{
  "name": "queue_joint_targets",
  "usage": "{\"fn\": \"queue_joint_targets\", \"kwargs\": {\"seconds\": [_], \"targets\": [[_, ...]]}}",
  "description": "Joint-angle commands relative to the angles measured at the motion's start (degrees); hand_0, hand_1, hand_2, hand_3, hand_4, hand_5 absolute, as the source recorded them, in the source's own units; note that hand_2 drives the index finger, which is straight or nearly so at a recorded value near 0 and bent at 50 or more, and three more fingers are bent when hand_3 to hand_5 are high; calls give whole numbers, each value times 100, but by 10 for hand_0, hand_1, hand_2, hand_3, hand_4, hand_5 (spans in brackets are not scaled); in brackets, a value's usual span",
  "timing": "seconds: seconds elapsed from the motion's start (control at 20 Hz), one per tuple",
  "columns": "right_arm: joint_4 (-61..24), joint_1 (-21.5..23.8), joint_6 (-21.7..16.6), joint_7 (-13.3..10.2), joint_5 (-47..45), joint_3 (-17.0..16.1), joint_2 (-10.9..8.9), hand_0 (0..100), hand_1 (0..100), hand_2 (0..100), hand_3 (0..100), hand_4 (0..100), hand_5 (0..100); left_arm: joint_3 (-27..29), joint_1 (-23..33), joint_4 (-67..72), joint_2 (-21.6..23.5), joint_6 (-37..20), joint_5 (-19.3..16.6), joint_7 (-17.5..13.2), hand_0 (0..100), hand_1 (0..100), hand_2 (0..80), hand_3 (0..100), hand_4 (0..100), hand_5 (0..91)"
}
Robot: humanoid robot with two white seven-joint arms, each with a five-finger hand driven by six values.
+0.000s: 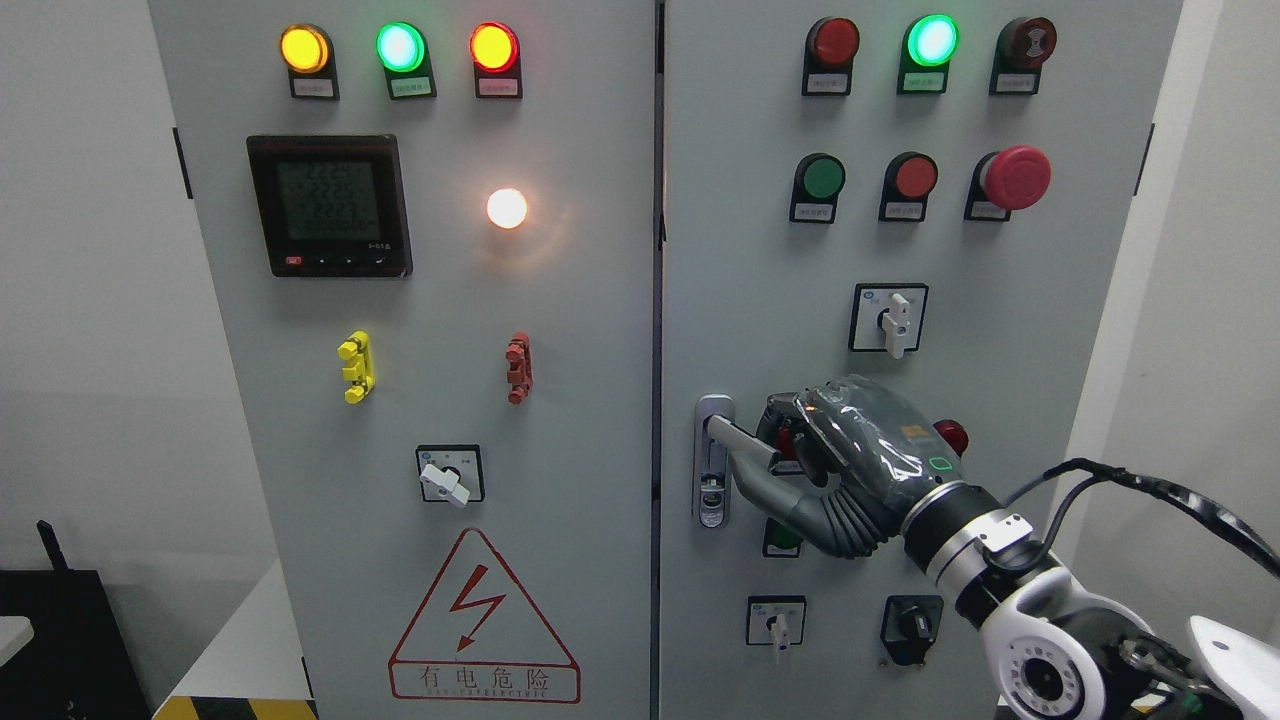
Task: Release door handle
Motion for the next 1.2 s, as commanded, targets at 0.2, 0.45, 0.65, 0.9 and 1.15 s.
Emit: {"fn": "queue_joint_targets", "kwargs": {"seconds": [0.2, 0.45, 0.65, 0.9, 1.15], "targets": [[-4, 67, 8, 13, 1, -30, -1, 548, 266, 623, 1000, 1000, 1000, 9, -9, 53, 0, 2, 0, -2, 120, 389, 0, 0, 0, 0], [-4, 59, 8, 13, 1, -48, -1, 553, 265, 624, 1000, 1000, 1000, 9, -18, 53, 0, 2, 0, -2, 120, 389, 0, 0, 0, 0], [-4, 50, 0, 13, 9, -48, 8, 555, 266, 621, 1000, 1000, 1000, 9, -18, 53, 0, 2, 0, -2, 120, 389, 0, 0, 0, 0], [14, 6, 8, 13, 18, -48, 8, 559, 265, 612, 1000, 1000, 1000, 9, -9, 53, 0, 2, 0, -2, 120, 389, 0, 0, 0, 0], [31, -12, 8, 13, 27, -57, 8, 562, 265, 605, 1000, 1000, 1000, 9, -17, 53, 0, 2, 0, -2, 120, 389, 0, 0, 0, 0]]}}
